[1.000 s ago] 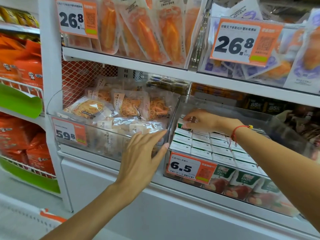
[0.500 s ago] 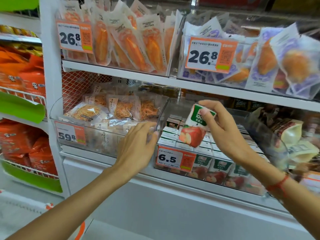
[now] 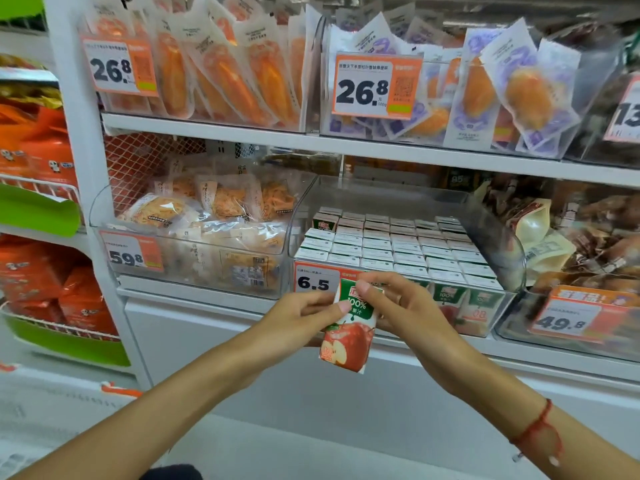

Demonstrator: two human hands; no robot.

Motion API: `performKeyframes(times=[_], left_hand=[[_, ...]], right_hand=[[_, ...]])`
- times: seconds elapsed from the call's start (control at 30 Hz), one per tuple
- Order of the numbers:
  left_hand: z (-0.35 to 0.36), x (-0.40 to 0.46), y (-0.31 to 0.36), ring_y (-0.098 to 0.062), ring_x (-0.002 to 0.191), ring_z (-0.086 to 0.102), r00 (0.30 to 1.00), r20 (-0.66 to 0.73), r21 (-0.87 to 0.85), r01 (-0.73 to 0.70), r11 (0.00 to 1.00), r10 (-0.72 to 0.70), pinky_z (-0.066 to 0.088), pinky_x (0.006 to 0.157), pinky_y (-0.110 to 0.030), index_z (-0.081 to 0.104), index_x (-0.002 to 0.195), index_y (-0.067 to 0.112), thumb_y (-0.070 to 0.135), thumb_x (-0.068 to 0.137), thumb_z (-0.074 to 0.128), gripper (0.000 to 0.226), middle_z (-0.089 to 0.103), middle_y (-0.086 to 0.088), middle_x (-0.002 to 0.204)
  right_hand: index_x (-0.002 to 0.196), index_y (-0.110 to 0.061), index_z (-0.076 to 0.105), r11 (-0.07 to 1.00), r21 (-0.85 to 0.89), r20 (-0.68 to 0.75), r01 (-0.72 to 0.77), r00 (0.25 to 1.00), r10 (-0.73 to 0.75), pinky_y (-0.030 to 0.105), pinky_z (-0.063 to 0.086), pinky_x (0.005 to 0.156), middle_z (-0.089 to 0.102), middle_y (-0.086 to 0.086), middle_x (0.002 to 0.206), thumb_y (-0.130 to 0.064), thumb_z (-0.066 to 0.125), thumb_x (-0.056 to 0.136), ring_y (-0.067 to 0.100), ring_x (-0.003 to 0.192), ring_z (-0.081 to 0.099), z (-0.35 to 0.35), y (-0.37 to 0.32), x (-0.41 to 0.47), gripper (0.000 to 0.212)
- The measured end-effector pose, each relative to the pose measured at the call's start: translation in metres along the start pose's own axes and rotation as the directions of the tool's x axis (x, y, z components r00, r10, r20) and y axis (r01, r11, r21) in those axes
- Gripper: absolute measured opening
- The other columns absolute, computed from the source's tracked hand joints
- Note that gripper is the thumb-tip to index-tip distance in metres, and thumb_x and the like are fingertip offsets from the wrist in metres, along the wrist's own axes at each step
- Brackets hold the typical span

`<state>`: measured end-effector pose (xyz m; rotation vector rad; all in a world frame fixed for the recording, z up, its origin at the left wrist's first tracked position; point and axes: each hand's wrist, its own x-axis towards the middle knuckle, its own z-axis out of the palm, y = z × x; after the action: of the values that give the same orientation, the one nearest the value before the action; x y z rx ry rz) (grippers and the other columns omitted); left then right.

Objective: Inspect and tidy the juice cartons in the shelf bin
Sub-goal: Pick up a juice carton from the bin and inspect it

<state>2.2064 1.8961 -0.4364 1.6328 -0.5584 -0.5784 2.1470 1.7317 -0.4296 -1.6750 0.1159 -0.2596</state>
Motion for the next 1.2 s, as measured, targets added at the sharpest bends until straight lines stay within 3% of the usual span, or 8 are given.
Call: performKeyframes(times=[0.2, 0.37, 0.53, 0.73, 0.83, 0.93, 1.03, 1.2], left_hand=[[0.001, 0.000, -0.005, -0.005, 0.086, 0.073, 0.987, -0.157, -0.134, -0.005, 0.991, -0.017, 0.054, 0.063, -0.013, 0.068, 0.111, 0.021, 0.035, 0.093, 0.060, 0.024, 0.077, 0.008, 0.094], [-0.001, 0.007, -0.011, -0.003, 0.081, 0.073, 0.958, -0.285, -0.190, -0.023, 0.982, -0.033, 0.054, 0.060, -0.014, 0.068, 0.109, 0.021, 0.037, 0.092, 0.062, 0.024, 0.077, 0.012, 0.086], [-0.002, 0.009, -0.014, -0.005, 0.075, 0.073, 0.958, -0.278, -0.222, 0.003, 0.975, -0.066, 0.052, 0.055, -0.013, 0.068, 0.102, 0.022, 0.033, 0.095, 0.059, 0.016, 0.076, 0.012, 0.081], [-0.005, 0.009, -0.017, -0.008, 0.090, 0.073, 0.973, -0.190, -0.187, 0.093, 0.978, -0.129, 0.057, 0.067, -0.017, 0.068, 0.111, 0.021, 0.037, 0.097, 0.054, 0.026, 0.077, 0.001, 0.100], [-0.006, 0.009, -0.019, -0.005, 0.091, 0.072, 0.966, -0.239, -0.139, 0.069, 0.988, -0.101, 0.059, 0.076, -0.022, 0.070, 0.111, 0.020, 0.033, 0.097, 0.055, 0.024, 0.076, 0.002, 0.102], [-0.006, 0.009, -0.017, -0.005, 0.091, 0.072, 0.960, -0.270, -0.161, 0.035, 0.986, -0.078, 0.058, 0.070, -0.019, 0.071, 0.109, 0.022, 0.033, 0.095, 0.060, 0.022, 0.077, 0.007, 0.097], [-0.006, 0.008, -0.014, -0.014, 0.105, 0.068, 0.960, -0.259, -0.169, 0.065, 0.983, -0.108, 0.059, 0.081, -0.024, 0.067, 0.115, 0.028, 0.044, 0.089, 0.064, 0.030, 0.072, 0.003, 0.113], [-0.006, 0.005, -0.016, -0.002, 0.088, 0.072, 0.971, -0.233, -0.111, 0.035, 0.993, -0.060, 0.058, 0.072, -0.018, 0.072, 0.111, 0.021, 0.044, 0.082, 0.071, 0.037, 0.077, 0.008, 0.096]], right_hand=[[0.114, -0.023, 0.065, 0.987, 0.008, 0.117, -0.160, 0.980, 0.158, 0.033, 0.053, 0.092, 0.074, -0.001, 0.107, -0.043, 0.054, 0.095, 0.013, 0.100, 0.070, -0.002, 0.003, 0.007, 0.029], [0.115, -0.030, 0.066, 0.984, -0.096, 0.237, -0.148, 0.957, 0.167, 0.021, 0.055, 0.084, 0.073, -0.009, 0.109, -0.036, 0.052, 0.097, 0.007, 0.102, 0.068, -0.005, 0.006, 0.008, 0.023], [0.109, -0.034, 0.063, 0.988, -0.046, 0.339, -0.146, 0.928, 0.153, 0.014, 0.054, 0.078, 0.074, -0.013, 0.106, -0.023, 0.064, 0.091, 0.005, 0.102, 0.068, -0.007, 0.006, 0.009, 0.021], [0.097, -0.025, 0.071, 0.990, -0.091, 0.114, -0.110, 0.986, 0.120, 0.020, 0.058, 0.074, 0.076, 0.001, 0.086, -0.016, 0.076, 0.080, 0.009, 0.082, 0.072, -0.005, 0.015, 0.014, 0.019], [0.094, -0.026, 0.072, 0.985, -0.170, 0.035, -0.041, 0.998, 0.048, 0.020, 0.058, 0.073, 0.075, -0.003, 0.078, -0.019, 0.081, 0.075, 0.006, 0.072, 0.070, -0.001, 0.015, 0.012, 0.022], [0.098, -0.028, 0.070, 0.958, -0.284, 0.017, 0.033, 0.999, -0.029, 0.019, 0.057, 0.068, 0.073, -0.011, 0.077, -0.022, 0.085, 0.071, 0.004, 0.066, 0.067, 0.002, 0.017, 0.010, 0.031], [0.096, -0.030, 0.068, 0.925, -0.372, 0.057, 0.074, 0.997, -0.057, 0.022, 0.058, 0.069, 0.073, -0.010, 0.083, -0.025, 0.088, 0.067, 0.008, 0.072, 0.069, 0.002, 0.018, 0.008, 0.036], [0.094, -0.025, 0.069, 0.927, -0.362, 0.126, 0.096, 0.991, -0.053, 0.023, 0.058, 0.069, 0.074, -0.007, 0.084, -0.026, 0.087, 0.068, 0.010, 0.073, 0.071, -0.002, 0.020, 0.006, 0.032]])
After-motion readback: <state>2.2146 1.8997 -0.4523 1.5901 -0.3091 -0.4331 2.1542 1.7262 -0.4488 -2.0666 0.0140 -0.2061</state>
